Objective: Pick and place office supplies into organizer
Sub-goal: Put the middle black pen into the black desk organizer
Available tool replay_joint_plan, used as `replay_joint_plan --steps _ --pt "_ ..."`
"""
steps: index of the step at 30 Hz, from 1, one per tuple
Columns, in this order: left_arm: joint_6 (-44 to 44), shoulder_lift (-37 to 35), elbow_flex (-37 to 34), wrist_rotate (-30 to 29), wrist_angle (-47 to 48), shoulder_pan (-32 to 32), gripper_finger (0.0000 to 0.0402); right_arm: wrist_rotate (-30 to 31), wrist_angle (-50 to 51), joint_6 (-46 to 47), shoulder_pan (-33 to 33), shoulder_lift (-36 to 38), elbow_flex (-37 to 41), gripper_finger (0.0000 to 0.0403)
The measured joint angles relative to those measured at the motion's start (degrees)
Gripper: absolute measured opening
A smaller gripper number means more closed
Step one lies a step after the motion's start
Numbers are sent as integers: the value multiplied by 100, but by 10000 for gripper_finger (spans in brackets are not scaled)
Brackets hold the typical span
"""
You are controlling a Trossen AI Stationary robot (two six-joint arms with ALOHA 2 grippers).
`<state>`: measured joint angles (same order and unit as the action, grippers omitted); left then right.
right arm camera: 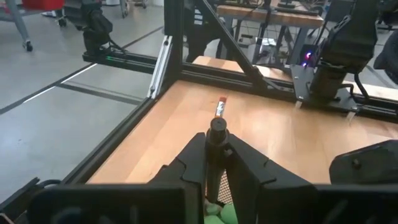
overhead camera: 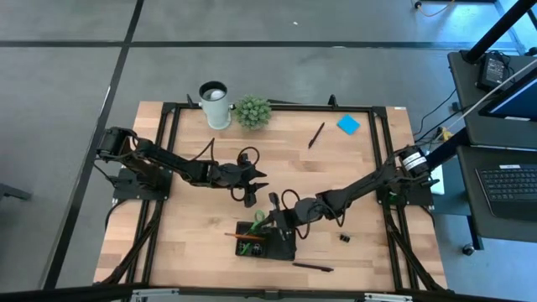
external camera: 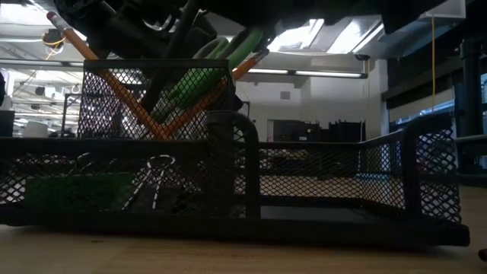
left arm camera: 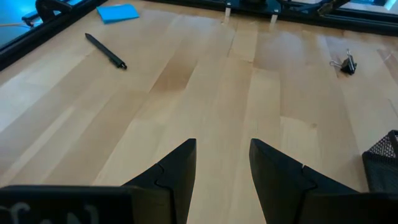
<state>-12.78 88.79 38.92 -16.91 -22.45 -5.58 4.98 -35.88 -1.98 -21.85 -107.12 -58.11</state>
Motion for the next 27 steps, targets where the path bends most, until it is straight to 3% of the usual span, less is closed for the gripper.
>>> replay_joint_plan --steps 27 --pt "2 0 0 -7 1 4 143 -57 -90 24 24 -45 -70 49"
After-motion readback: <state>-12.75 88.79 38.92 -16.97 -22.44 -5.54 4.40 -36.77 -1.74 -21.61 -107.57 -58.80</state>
